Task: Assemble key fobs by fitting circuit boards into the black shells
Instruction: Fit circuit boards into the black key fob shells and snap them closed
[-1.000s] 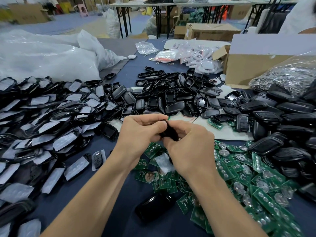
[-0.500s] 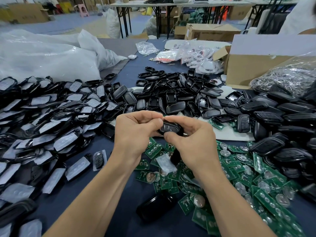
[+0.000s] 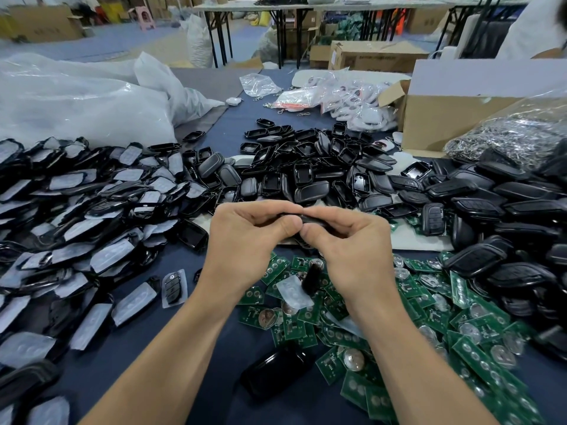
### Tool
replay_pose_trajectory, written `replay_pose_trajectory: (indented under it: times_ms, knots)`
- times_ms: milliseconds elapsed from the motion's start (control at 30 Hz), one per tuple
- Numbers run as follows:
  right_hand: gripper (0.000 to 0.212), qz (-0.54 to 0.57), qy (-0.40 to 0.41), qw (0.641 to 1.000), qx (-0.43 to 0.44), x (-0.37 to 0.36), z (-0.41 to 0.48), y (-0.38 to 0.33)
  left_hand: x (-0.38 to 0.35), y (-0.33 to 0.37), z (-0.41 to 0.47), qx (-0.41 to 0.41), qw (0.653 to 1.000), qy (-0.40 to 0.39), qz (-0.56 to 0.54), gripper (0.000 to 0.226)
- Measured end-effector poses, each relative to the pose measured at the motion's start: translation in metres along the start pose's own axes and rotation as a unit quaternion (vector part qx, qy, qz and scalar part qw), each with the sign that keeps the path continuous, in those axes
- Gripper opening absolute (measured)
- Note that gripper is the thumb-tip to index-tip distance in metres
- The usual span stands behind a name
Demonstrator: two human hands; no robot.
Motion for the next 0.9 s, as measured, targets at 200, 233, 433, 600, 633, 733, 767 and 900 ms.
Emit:
replay_pose_trajectory:
  times_ms: [200, 233, 433, 600, 633, 733, 767, 900]
  knots:
    - [0.025, 0.001, -0.019, 1.0, -0.001, -0.002, -0.002, -0.001, 0.002, 0.001, -0.001, 0.003, 1.0, 0.003, 0.008, 0.032]
    - [0.024, -0.003, -0.018, 1.0, -0.002, -0.002, -0.002, -0.001, 0.003, 0.001, 0.0, -0.001, 1.0, 0.002, 0.008, 0.031]
    - [0.023, -0.171, -0.002, 0.985, 0.013, 0.006, 0.001, -0.008, 0.004, 0.001, -0.003, -0.044, 0.992, -0.028, 0.113, 0.039]
    - [0.019, 0.13, -0.021, 0.982, -0.132, -0.001, -0.003, -0.005, -0.002, 0.0, -0.001, -0.005, 1.0, -0.002, 0.001, 0.041]
    - [0.018, 0.178, -0.021, 0.97, -0.165, -0.004, -0.003, -0.004, -0.004, -0.001, -0.001, 0.006, 1.0, -0.009, -0.01, 0.039]
    - [0.019, 0.252, -0.033, 0.942, -0.218, -0.01, -0.005, -0.002, -0.01, -0.003, -0.003, 0.029, 0.998, -0.034, -0.033, 0.029]
    - [0.021, 0.257, -0.035, 0.939, -0.226, -0.012, -0.006, -0.002, -0.01, -0.004, -0.004, 0.038, 0.998, -0.03, -0.045, 0.027]
    - [0.018, 0.251, -0.024, 0.937, -0.244, -0.015, -0.008, 0.001, -0.008, -0.006, -0.003, 0.056, 0.997, 0.004, -0.055, 0.012]
Point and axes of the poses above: each hand's wrist, its own z-axis towards the middle knuckle, its own x-axis out of the back of the hand, y = z × x, the point moved 3 cm from there along z, towards the middle knuckle, and after that the axes turned 4 degrees about -x, right-handed, at the moved point
